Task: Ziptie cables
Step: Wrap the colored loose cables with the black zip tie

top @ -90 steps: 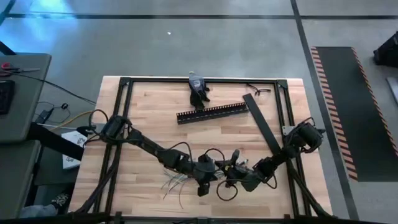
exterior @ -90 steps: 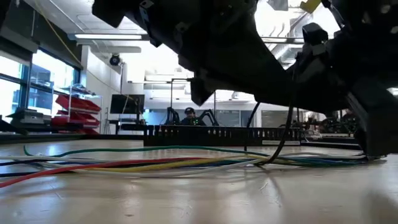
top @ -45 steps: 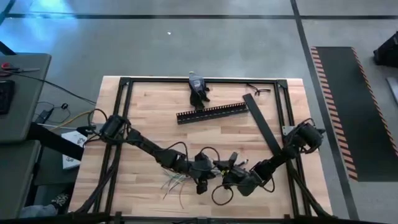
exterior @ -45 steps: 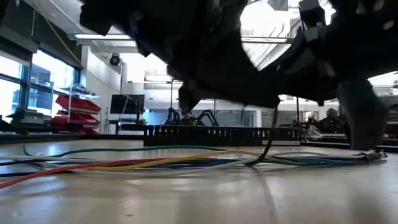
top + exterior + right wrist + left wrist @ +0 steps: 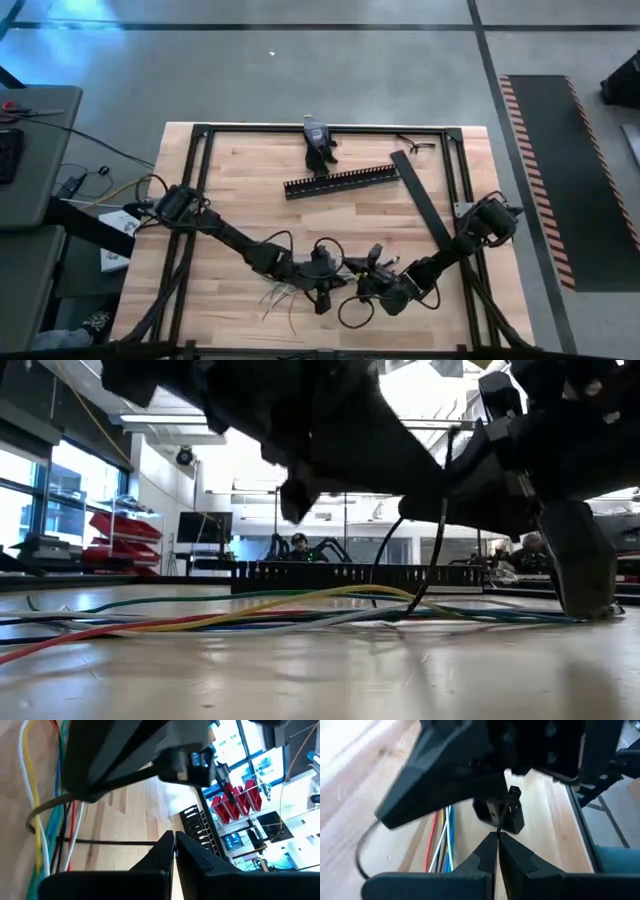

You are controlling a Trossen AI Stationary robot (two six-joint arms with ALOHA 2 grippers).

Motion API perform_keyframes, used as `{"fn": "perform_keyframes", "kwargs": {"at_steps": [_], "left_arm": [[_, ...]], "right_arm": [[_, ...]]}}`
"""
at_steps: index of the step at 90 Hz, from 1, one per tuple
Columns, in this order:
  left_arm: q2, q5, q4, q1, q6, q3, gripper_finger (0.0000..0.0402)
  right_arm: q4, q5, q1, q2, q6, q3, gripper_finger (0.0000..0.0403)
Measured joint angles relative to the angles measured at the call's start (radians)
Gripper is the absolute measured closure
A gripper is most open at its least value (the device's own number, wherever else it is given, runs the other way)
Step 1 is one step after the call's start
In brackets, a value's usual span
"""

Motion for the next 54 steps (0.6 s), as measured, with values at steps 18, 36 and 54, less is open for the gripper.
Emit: {"fn": "perform_keyframes", "kwargs": {"at_steps": [18, 36, 54], "left_arm": [[-0.006, -0.017, -0.040, -0.005, 0.006, -0.001, 0.0402], [-0.006, -0.021, -0.043, -0.007, 0.007, -0.014, 0.0402], [-0.006, -0.031, -0.053, -0.023, 0.007, -0.014, 0.0402]], "right_arm": [[0.006, -0.010, -0.009, 0.000, -0.029, 0.043, 0.0403], [-0.035, -0.024, -0.021, -0.001, -0.079, 0.058, 0.0403], [-0.207, -0.190, -0.032, -0.006, -0.021, 0.099, 0.0403]]}}
